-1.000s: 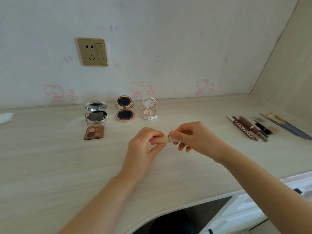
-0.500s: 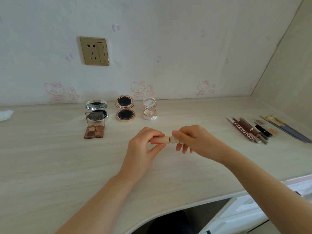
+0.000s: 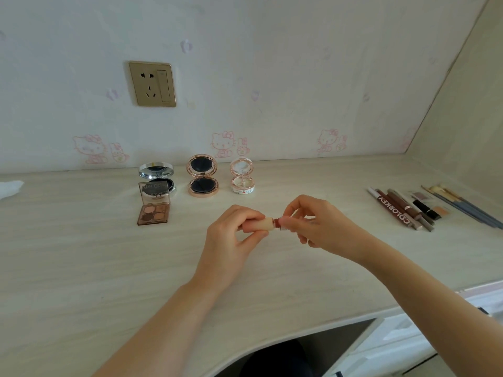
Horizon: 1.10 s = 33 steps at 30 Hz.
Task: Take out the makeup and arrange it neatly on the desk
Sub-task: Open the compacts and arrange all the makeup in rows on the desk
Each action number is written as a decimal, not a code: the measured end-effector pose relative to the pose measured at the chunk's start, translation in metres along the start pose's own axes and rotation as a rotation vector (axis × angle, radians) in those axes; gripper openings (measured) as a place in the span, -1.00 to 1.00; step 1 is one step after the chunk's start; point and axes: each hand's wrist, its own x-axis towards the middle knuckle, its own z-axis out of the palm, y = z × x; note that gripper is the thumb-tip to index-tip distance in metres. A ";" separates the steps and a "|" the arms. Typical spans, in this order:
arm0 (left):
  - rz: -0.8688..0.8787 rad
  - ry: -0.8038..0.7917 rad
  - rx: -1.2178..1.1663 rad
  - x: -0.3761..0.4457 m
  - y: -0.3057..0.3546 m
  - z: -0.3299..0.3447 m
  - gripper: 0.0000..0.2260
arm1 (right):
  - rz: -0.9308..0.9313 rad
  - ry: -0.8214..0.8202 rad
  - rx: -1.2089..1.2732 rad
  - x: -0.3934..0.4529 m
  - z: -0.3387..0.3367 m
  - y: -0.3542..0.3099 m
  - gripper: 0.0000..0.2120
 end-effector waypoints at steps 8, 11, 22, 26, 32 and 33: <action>-0.022 0.031 0.001 0.000 -0.002 0.001 -0.76 | 0.034 -0.001 0.126 -0.002 -0.006 0.001 -0.84; -0.047 0.030 -0.010 -0.001 -0.001 0.002 -0.76 | -0.012 0.012 0.144 -0.001 -0.011 0.005 -0.96; -0.260 -0.032 -0.152 -0.001 0.005 0.002 -0.82 | -0.093 0.042 0.172 0.000 -0.021 0.003 -0.74; -0.271 -0.053 -0.164 -0.002 0.007 0.003 -0.85 | -0.090 0.029 0.234 0.000 -0.025 0.004 -0.76; -0.260 -0.058 -0.126 -0.001 0.005 0.005 -0.80 | -0.076 0.050 0.328 0.001 -0.021 0.012 -0.90; -0.251 -0.063 -0.118 -0.002 0.005 0.006 -0.79 | -0.078 0.067 0.332 0.002 -0.020 0.013 -0.87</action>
